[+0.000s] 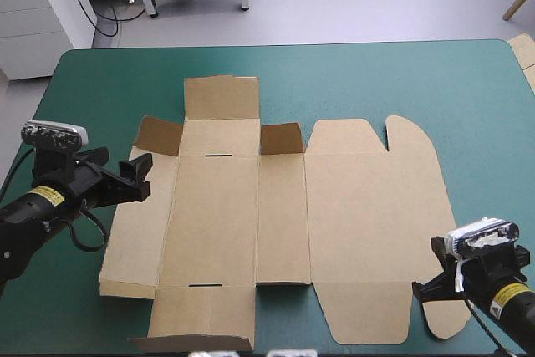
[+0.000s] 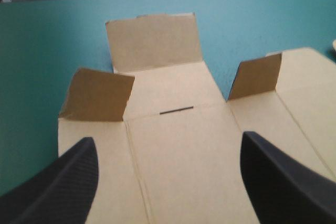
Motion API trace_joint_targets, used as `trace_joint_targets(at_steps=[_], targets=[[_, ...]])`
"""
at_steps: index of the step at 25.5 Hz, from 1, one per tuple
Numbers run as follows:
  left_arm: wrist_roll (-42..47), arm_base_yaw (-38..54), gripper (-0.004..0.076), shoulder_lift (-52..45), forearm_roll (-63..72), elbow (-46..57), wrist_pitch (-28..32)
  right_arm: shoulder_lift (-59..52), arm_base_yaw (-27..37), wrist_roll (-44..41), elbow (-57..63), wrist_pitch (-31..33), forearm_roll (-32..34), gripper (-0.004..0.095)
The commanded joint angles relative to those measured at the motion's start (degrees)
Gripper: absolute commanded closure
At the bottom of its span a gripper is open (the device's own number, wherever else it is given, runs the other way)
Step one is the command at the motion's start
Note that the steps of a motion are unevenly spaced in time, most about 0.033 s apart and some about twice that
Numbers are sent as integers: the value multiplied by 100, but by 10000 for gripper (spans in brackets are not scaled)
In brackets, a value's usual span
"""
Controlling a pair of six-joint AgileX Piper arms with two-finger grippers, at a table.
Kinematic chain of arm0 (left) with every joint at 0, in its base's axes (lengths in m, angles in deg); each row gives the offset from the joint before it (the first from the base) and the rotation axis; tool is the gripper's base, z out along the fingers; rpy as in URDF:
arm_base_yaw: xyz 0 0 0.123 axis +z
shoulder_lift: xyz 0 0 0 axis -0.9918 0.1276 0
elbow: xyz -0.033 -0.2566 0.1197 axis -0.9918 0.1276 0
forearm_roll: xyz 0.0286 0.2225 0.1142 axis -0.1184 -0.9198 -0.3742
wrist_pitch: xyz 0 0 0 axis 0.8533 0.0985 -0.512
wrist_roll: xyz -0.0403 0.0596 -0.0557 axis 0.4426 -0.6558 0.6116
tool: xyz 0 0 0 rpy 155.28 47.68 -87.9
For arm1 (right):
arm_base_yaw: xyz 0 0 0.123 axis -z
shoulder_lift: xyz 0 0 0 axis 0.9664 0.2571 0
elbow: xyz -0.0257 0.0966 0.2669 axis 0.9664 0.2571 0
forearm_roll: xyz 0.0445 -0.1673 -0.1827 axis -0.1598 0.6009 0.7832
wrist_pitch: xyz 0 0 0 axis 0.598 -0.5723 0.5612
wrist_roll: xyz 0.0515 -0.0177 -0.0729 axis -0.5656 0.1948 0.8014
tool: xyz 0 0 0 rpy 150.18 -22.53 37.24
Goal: Fold the box
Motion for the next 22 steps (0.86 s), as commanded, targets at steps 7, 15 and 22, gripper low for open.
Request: trace_joint_targets(at_steps=[7, 15, 22], targets=[[179, 8, 195, 267, -1589, -557, -832, -884, 21, 5, 442, -479, -163, 929], [-55, 800, 195, 1133, -1628, -550, -1720, -907, 21, 575, 442, -586, -605, 929], [-2092, 3153, 195, 2060, 1698, -550, -2386, -907, 21, 731, 442, -599, -630, 928]])
